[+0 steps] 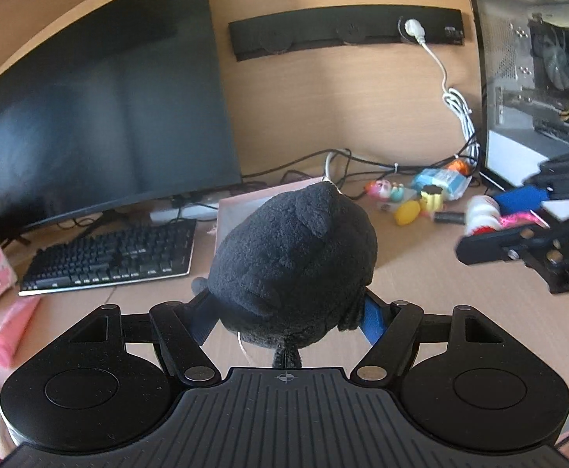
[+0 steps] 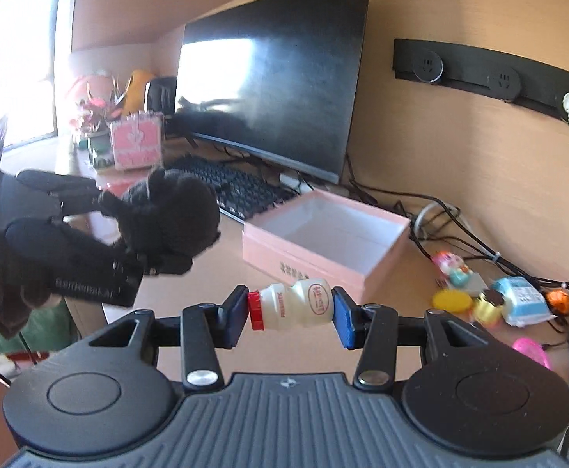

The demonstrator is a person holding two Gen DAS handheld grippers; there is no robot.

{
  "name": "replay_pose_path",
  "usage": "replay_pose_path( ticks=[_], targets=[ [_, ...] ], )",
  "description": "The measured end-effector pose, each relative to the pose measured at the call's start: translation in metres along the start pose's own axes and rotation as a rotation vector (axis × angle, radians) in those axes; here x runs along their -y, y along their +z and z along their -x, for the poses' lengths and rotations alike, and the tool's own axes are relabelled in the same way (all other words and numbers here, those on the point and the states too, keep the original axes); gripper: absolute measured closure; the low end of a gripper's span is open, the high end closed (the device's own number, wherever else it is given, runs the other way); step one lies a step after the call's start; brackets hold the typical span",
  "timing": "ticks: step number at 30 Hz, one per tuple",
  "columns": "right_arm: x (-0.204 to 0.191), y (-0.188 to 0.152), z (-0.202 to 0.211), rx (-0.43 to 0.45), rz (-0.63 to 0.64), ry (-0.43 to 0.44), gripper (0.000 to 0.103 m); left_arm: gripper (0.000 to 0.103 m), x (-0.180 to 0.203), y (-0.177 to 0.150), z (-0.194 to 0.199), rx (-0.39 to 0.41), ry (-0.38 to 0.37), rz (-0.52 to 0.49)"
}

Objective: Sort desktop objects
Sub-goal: 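Carry the yogurt bottle into the pink box while the left tool carries the plush mouse there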

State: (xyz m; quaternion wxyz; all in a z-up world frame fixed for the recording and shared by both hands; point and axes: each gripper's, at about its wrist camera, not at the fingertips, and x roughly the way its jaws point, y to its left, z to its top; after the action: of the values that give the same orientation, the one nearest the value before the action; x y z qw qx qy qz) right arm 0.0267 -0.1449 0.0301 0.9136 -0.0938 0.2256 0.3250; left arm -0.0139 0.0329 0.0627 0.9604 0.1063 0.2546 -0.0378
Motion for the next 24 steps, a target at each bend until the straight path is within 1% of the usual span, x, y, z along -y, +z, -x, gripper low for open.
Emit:
replay_pose_path(
  ticks=[4, 9, 11, 14, 18, 19, 20, 21, 22, 23, 24],
  targets=[
    [0.007, 0.007, -0.017, 0.016, -0.06, 0.003, 0.058, 0.026, -0.009, 0.008, -0.008, -0.004, -0.017, -0.042],
    [0.028, 0.02, -0.042, 0.033, -0.162, -0.032, 0.058, 0.026, -0.025, 0.025, -0.04, 0.009, -0.035, -0.077],
    [0.039, 0.032, -0.056, 0.041, -0.199, -0.048, 0.058, 0.026, -0.031, 0.037, -0.061, 0.028, -0.049, -0.092],
    [0.055, 0.057, -0.085, 0.057, -0.263, -0.077, 0.058, 0.026, -0.035, 0.052, -0.099, 0.066, -0.075, -0.155],
    [0.08, 0.088, -0.13, 0.08, -0.381, -0.103, 0.058, 0.025, -0.043, 0.075, -0.146, 0.105, -0.098, -0.184],
    [0.088, 0.096, -0.141, 0.095, -0.408, -0.095, 0.057, 0.02, -0.047, 0.084, -0.159, 0.121, -0.096, -0.189],
    [0.094, 0.103, -0.15, 0.112, -0.435, -0.084, 0.054, 0.019, -0.05, 0.092, -0.17, 0.124, -0.096, -0.19],
    [0.099, 0.108, -0.158, 0.117, -0.463, -0.083, 0.043, 0.015, -0.053, 0.099, -0.18, 0.112, -0.101, -0.192],
    [0.104, 0.113, -0.166, 0.116, -0.487, -0.109, 0.04, 0.014, -0.056, 0.104, -0.187, 0.1, -0.106, -0.189],
    [0.106, 0.115, -0.169, 0.125, -0.494, -0.138, 0.04, 0.013, -0.06, 0.107, -0.188, 0.099, -0.111, -0.177],
    [0.106, 0.117, -0.169, 0.133, -0.486, -0.155, 0.039, 0.007, -0.064, 0.107, -0.184, 0.111, -0.12, -0.16]
  ],
)
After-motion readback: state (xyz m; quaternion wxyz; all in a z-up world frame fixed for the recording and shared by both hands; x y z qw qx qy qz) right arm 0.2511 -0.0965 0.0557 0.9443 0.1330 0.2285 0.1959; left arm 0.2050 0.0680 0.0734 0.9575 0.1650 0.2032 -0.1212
